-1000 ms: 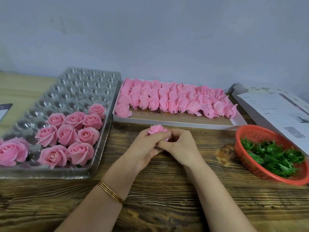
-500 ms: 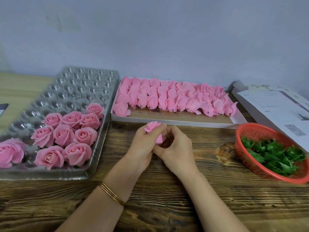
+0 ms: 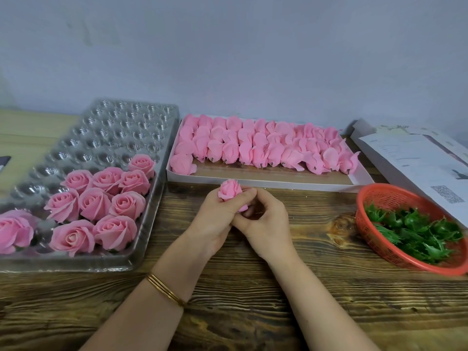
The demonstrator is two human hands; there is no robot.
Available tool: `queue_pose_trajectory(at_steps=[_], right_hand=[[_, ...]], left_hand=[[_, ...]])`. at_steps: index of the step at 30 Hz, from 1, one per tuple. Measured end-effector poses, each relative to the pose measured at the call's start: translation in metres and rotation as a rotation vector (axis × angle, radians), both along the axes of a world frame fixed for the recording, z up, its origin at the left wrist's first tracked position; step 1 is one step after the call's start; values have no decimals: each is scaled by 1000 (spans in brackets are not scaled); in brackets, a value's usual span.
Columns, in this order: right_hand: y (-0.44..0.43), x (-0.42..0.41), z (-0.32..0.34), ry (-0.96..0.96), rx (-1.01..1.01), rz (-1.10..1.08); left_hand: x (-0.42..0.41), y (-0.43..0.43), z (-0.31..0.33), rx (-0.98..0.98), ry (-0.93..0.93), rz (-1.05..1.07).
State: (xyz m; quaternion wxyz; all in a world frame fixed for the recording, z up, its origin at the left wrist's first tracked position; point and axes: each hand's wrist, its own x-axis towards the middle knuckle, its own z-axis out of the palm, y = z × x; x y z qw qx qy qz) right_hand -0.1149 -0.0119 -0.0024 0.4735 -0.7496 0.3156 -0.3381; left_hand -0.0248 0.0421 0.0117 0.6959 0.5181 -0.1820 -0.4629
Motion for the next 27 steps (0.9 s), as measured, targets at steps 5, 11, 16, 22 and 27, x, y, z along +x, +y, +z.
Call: queue_pose_trajectory(at_steps=[5, 11, 16, 22, 27], right_hand=[[0, 2, 0, -52, 43, 46], [2, 2, -1, -16, 41, 12], [3, 3, -2, -22, 15, -65], [1, 5, 1, -86, 76, -18], [0, 3, 5, -188, 366, 98]], left_hand=[[3, 1, 0, 4, 5, -8], [1, 0, -1, 0, 21, 40], [-2, -1, -2, 1, 23, 32], [5, -1, -3, -31, 43, -11], [5, 0, -4, -27, -15, -25]])
